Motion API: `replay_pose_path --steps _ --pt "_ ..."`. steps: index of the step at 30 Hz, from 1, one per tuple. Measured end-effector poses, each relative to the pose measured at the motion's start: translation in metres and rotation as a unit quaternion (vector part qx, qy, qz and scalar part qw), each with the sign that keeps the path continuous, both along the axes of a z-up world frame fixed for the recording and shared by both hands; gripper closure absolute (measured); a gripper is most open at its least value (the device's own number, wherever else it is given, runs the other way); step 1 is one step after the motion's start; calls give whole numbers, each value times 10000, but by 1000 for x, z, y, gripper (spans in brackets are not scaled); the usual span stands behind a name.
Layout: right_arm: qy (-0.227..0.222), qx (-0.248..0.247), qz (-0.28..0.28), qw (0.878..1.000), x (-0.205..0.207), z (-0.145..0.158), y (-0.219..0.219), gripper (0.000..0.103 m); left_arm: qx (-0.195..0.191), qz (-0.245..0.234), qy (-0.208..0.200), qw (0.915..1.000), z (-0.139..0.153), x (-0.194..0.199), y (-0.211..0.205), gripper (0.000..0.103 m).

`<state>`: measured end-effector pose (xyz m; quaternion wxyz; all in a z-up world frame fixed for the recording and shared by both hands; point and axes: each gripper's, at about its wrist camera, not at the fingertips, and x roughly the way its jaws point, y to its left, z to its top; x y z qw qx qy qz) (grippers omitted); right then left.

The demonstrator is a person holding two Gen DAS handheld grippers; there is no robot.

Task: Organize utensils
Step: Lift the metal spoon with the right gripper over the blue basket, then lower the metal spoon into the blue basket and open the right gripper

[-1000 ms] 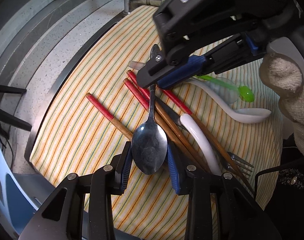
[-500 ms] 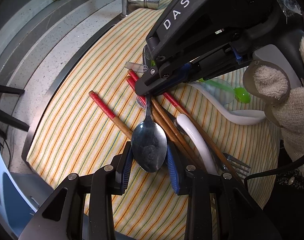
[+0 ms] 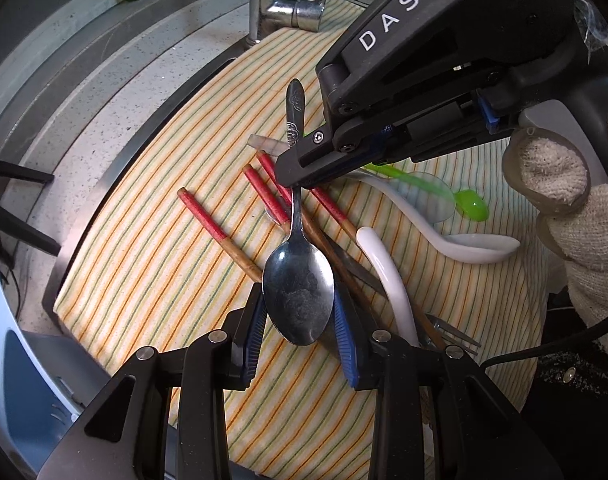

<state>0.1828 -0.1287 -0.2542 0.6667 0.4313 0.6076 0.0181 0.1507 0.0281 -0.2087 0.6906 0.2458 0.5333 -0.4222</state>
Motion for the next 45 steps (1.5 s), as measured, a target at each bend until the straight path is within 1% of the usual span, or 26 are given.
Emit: replay_pose_path --steps 6,13,17,22,28,32,36,42,45 --pt "-138 40 2 9999 -2 10 -2 96 -54 43 -72 9999 7 -2 -2 72" --pt "-319 74 181 9993 4 27 9 96 -170 251 -211 9993 26 -11 11 72" --pt "-416 120 401 9983 7 38 24 96 -267 507 -260 9980 39 -18 30 72" --pt "-565 191 894 9942 13 52 59 96 -371 988 -321 9939 54 -31 62 72" --pt "-663 276 1627 9841 17 60 116 97 -451 1694 -339 9839 62 -53 107 72" --pt "-661 323 2105 9748 18 58 156 98 -474 2173 -292 9745 59 -65 133 73" --pt "-674 277 2619 9623 15 56 195 98 -517 2608 -262 9637 56 -81 154 73" --pt "-576 138 3214 9451 7 44 239 98 -532 3086 -141 9496 48 -97 174 73" --pt "-485 79 3400 9391 -1 37 251 98 -518 3207 -52 9458 41 -105 177 73"
